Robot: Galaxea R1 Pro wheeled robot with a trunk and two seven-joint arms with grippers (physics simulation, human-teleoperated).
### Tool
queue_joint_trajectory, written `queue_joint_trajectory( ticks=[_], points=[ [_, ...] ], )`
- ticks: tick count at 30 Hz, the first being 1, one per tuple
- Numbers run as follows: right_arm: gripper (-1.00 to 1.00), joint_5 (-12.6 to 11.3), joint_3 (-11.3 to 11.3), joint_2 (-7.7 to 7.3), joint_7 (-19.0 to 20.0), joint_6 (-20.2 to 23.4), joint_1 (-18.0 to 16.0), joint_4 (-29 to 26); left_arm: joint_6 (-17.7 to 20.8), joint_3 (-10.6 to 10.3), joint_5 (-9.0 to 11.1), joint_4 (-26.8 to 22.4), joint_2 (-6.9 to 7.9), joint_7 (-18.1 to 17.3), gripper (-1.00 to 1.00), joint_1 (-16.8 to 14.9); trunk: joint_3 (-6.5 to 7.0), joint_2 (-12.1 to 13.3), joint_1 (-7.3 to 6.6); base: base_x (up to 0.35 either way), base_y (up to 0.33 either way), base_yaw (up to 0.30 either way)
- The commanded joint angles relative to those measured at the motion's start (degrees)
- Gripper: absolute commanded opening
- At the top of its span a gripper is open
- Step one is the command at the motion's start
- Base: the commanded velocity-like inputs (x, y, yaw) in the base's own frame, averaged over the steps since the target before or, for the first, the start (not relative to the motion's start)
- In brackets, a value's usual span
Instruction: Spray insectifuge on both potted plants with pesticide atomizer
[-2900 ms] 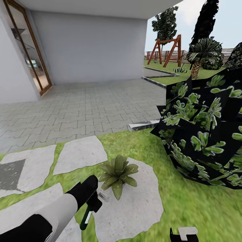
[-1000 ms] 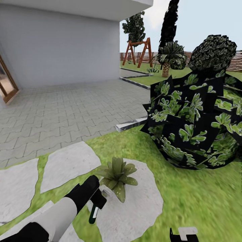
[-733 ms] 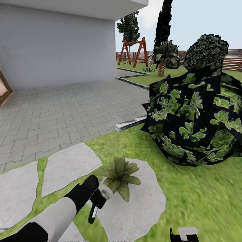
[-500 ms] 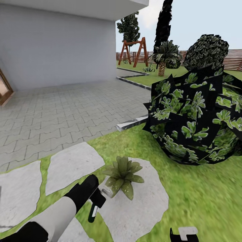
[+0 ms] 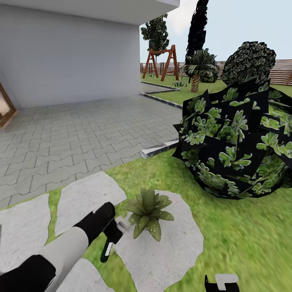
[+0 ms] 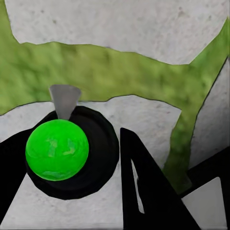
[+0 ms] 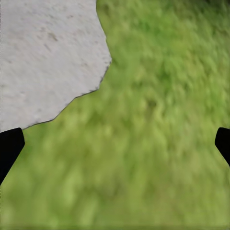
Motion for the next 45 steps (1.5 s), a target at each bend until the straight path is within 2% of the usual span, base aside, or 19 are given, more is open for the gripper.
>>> queue_joint_trajectory(
  ticks=[1, 2, 5, 11, 21, 32, 38, 45],
  points=[
    [1.0, 0.57, -0.13, 0.01, -0.36, -0.06, -0.04, 0.06, -0.02, -0.19, -0.65, -0.07, 0.35, -1.38, -1.0, 0.04, -0.05, -0.02, -0.01, 0.0, 0.0, -0.005],
    [1.0, 0.57, -0.12, 0.01, -0.35, -0.06, -0.04, 0.06, -0.2, -0.28, -0.82, -0.07, 0.84, -2.66, -1.0, 0.11, -0.05, -0.02, -0.01, 0.0, 0.0, -0.077],
    [1.0, 0.57, -0.12, 0.01, -0.35, -0.06, -0.04, 0.06, -0.34, -0.37, -1.39, -0.07, 1.29, -3.45, -1.0, 0.14, -0.05, -0.02, -0.01, 0.0, 0.0, -0.192],
    [1.0, 0.57, -0.14, 0.02, -0.42, -0.06, -0.04, 0.06, -0.36, -1.43, -2.01, -0.05, 1.19, -3.69, -1.0, 0.51, -0.05, -0.02, -0.01, 0.0, 0.0, -0.271],
    [1.0, 0.57, -0.14, 0.02, -0.43, -0.06, -0.04, 0.07, -0.56, -1.69, -2.28, 0.02, 1.59, -3.3, -1.0, 4.45, -0.05, -0.02, -0.01, 0.0, 0.0, -0.03],
    [1.0, 0.57, -0.15, 0.02, -0.4, -0.06, -0.04, 0.08, -0.65, -1.65, -2.2, -0.12, 1.53, -3.12, -1.0, 4.64, -0.05, -0.02, -0.01, 0.0, 0.181, -0.016],
    [1.0, 0.57, -0.17, 0.02, -0.42, -0.06, -0.04, 0.08, -0.65, -1.41, -2.2, -0.56, 1.4, -3.11, -1.0, 4.64, -0.05, -0.02, -0.01, 0.175, 0.223, -0.269],
    [1.0, 0.57, -0.19, 0.02, -0.43, -0.06, -0.04, 0.07, -0.39, -1.33, -2.16, -1.08, 1.25, -3.42, -1.0, 3.86, -0.05, -0.02, -0.01, 0.117, 0.027, -0.29]
  ],
)
